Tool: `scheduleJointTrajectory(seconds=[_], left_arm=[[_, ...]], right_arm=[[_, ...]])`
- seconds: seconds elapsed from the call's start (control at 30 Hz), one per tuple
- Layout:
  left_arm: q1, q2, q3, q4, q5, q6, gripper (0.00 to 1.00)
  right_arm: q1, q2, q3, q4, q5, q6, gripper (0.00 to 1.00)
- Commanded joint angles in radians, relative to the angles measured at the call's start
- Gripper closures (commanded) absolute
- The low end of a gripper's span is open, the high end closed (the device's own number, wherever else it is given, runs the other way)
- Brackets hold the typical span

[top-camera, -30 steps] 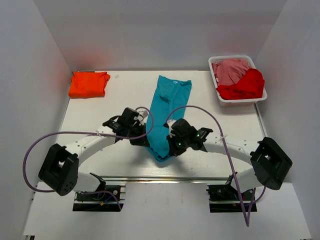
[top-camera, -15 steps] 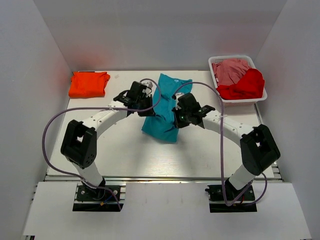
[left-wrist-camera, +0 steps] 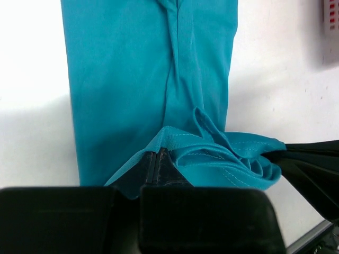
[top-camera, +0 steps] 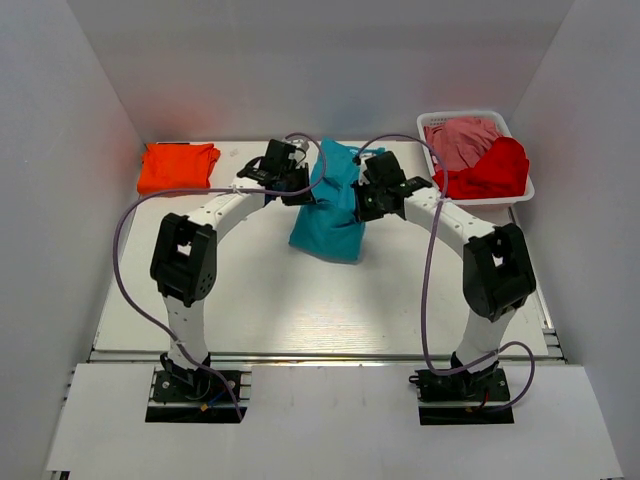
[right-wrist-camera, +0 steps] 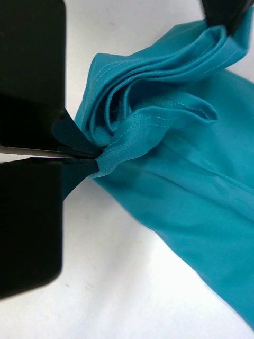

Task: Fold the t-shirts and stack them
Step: Fold the folded rectangular tshirt in 1/3 of the way

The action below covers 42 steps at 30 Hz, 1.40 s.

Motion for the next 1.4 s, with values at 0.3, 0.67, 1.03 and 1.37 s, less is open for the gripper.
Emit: scheduleJointTrajectory(seconds=[0.3,0.67,1.03,1.37], left_arm=[[0.048,0.051,0.104,0.08,0.068,0.022,1.0],[0.066,0.054,0.113,0.164,0.092,0.042,1.0],[0.084,0.176,0.186,0.227,0.092,0.014,1.0],[0.094,0.315,0.272,0.262,0.092,-0.007,1.0]], right_arm=[[-0.085,0.113,0.196,-0.007,-0.023,-0.038,1.0],[-0.125,0.144,0.253,0.011,-0.045,-0.082,1.0],[-0.17,0.268,0.341,0.054,-0.064,-0.109,1.0],[-0.206,0.397,0.415,0.137,-0.117,-0.099,1.0]])
